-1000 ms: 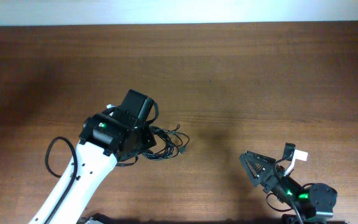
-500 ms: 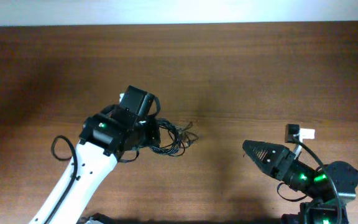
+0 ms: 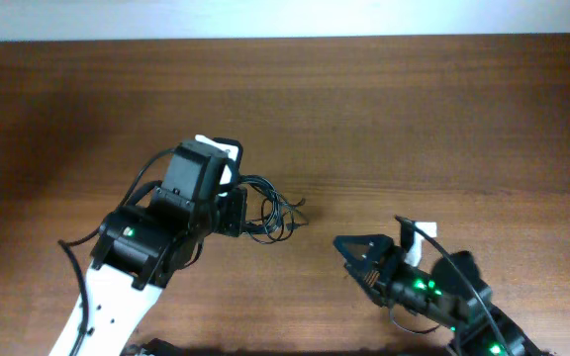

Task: Untangle cables
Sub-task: 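Reach the right gripper toward the bundle held by the left gripper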

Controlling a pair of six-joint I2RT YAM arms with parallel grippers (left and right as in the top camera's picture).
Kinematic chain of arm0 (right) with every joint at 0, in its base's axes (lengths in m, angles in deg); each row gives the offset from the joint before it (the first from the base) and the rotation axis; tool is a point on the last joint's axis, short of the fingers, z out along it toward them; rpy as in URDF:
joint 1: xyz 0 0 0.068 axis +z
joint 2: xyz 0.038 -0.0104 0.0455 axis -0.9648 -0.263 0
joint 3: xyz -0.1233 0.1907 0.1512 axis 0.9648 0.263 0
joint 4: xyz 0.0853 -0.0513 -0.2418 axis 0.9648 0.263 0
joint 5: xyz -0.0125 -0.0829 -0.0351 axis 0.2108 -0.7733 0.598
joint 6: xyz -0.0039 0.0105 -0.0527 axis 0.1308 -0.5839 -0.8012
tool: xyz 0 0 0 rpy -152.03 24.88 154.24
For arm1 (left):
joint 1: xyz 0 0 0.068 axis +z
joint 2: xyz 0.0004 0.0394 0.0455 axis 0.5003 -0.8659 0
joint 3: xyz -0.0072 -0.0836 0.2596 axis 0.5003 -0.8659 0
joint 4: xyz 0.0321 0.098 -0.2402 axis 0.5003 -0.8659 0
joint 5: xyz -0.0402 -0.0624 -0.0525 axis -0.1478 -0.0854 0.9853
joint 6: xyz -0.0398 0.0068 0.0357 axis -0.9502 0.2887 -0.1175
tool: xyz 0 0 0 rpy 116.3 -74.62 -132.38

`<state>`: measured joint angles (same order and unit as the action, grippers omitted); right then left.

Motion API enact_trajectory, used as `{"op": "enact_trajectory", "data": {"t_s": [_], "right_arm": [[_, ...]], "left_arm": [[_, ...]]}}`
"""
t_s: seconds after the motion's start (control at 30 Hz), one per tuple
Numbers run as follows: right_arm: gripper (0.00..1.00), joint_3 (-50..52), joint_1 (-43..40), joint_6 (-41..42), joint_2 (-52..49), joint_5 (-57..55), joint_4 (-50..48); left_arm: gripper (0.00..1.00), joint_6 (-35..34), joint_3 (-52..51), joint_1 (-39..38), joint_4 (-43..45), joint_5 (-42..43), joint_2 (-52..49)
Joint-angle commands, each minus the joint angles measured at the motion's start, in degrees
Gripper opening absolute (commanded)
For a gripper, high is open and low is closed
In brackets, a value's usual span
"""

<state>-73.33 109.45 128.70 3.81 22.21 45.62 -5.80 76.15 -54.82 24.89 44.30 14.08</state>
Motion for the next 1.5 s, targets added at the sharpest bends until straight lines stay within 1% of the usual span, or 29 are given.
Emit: {"op": "enact_trajectory", "data": {"t_s": [0.0, 0.03, 0.1, 0.17, 0.2, 0.23, 0.27, 0.37, 0.43, 0.47, 0.53, 0.57, 0.6, 0.67, 0.73, 0.83, 0.9, 0.93, 0.97, 1.03, 1.07, 1.1, 1.13, 1.2, 1.23, 1.33, 1.37, 1.4, 1.47], "right_arm": [[0.91, -0.5, 3.7, 7.0, -9.5, -4.3, -11.1], [0.91, -0.5, 4.7, 7.0, -13.3, -3.8, -17.4], [0.91, -0.5, 5.4, 7.0, -21.1, -2.1, -26.7], [0.92, -0.5, 5.4, 7.0, -25.3, -1.8, -27.3], [0.95, -0.5, 5.4, 7.0, -27.4, -1.8, -27.3], [0.95, -0.5, 5.4, 7.0, -30.2, -0.3, -28.2], [0.99, -0.5, 5.4, 7.0, -32.1, 2.9, -30.5], [0.99, -0.5, 5.4, 8.2, -32.8, 4.5, -32.2], [0.99, -0.5, 5.4, 12.8, -32.8, 7.6, -36.7], [0.99, -0.5, 5.4, 13.9, -32.8, 8.8, -39.3], [0.99, -0.5, 5.4, 14.1, -32.8, 8.5, -44.1], [0.99, -0.5, 5.4, 14.1, -32.8, 7.8, -45.0], [0.99, -0.5, 5.4, 15.1, -32.8, 7.5, -45.3], [0.99, -0.5, 5.5, 20.8, -33.0, 6.8, -45.4], [0.99, -0.5, 5.5, 21.6, -33.0, 2.4, -45.7], [0.98, -0.6, 5.5, 22.3, -33.1, -6.3, -45.8], [0.97, -0.6, 5.5, 28.0, -34.1, -6.3, -46.3], [0.97, -0.6, 5.5, 28.7, -34.7, -6.3, -46.7], [0.94, -0.6, 5.5, 29.0, -35.8, -6.3, -46.7], [0.85, -0.6, 5.5, 29.0, -37.7, -6.3, -46.7], [0.79, -0.6, 5.5, 29.0, -38.4, -6.3, -46.8], [0.67, -0.6, 5.5, 29.1, -38.9, -6.1, -48.0], [0.51, -0.6, 5.5, 29.0, -39.0, -6.1, -49.6], [0.10, -0.6, 5.5, 27.6, -39.0, -5.8, -50.6], [0.04, -0.6, 5.5, 23.9, -39.0, -5.9, -50.6], [0.04, -0.6, 5.4, 9.1, -39.0, -5.4, -51.2], [0.04, -0.6, 5.4, 6.3, -39.0, -4.6, -53.5], [0.04, -0.7, 5.4, 2.9, -39.0, -3.7, -58.0], [0.04, -1.6, 5.4, -0.3, -38.9, -2.6, -60.6]], "left_arm": [[0.00, 1.5, 1.5, -0.1, 0.3, -0.4, 3.0], [0.00, 1.5, 1.5, -0.1, 0.3, -0.4, 3.0], [0.00, 1.4, 1.5, -0.1, 0.3, -0.4, 3.0], [0.00, 1.4, 1.5, -0.1, 0.1, -0.3, 3.0], [0.00, 1.4, 1.4, -0.1, 0.0, -0.4, 3.0], [0.00, 1.4, 1.4, -0.1, 0.0, -0.4, 3.0], [0.00, 1.5, 1.4, -0.1, 0.1, -0.5, 3.0], [0.00, 1.6, 1.4, -0.1, 0.2, -1.4, 3.0], [0.00, 2.1, 1.4, -0.1, 0.3, -8.2, 3.0], [0.00, 2.1, 1.4, -0.1, 0.3, -9.2, 3.0], [0.00, 2.1, 1.4, -0.1, 0.3, -9.2, 3.0], [0.00, 2.1, 1.4, -0.1, 0.2, -9.2, 3.0], [0.00, 2.2, 1.4, -0.1, 0.2, -9.2, 3.0], [0.00, 2.4, 1.4, -0.1, 0.3, -9.2, 3.0], [0.00, 4.0, 1.4, -0.1, 0.3, -9.0, 3.0], [0.00, 4.5, 1.4, -0.1, 0.3, -5.0, 3.0], [0.00, 4.5, 1.4, -0.1, 0.3, -4.1, 3.0], [0.00, 4.5, 1.4, -0.1, 0.3, -3.2, 3.0], [0.00, 4.5, 1.4, -0.1, 0.5, -1.4, 3.0], [0.00, 4.5, 1.4, -0.1, 0.7, 0.2, 3.0], [0.00, 4.5, 1.4, -0.1, 0.7, 1.3, 3.0], [0.00, 4.5, 1.4, -0.1, 0.7, 2.6, 3.0], [0.00, 4.5, 1.4, -0.1, 0.7, 2.9, 3.0], [0.00, 4.5, 1.4, -0.1, 0.6, 1.9, 3.0], [0.00, 4.5, 1.4, -0.1, 0.3, 0.4, 3.0], [0.00, 4.4, 1.4, -0.1, -0.2, -0.7, 3.0], [0.00, 3.4, 1.4, -0.1, -0.2, -0.8, 3.0], [0.00, 1.7, 1.4, -0.1, -0.2, -0.8, 3.0], [0.00, -1.0, 1.4, -0.1, -0.2, -0.8, 2.5]]}}
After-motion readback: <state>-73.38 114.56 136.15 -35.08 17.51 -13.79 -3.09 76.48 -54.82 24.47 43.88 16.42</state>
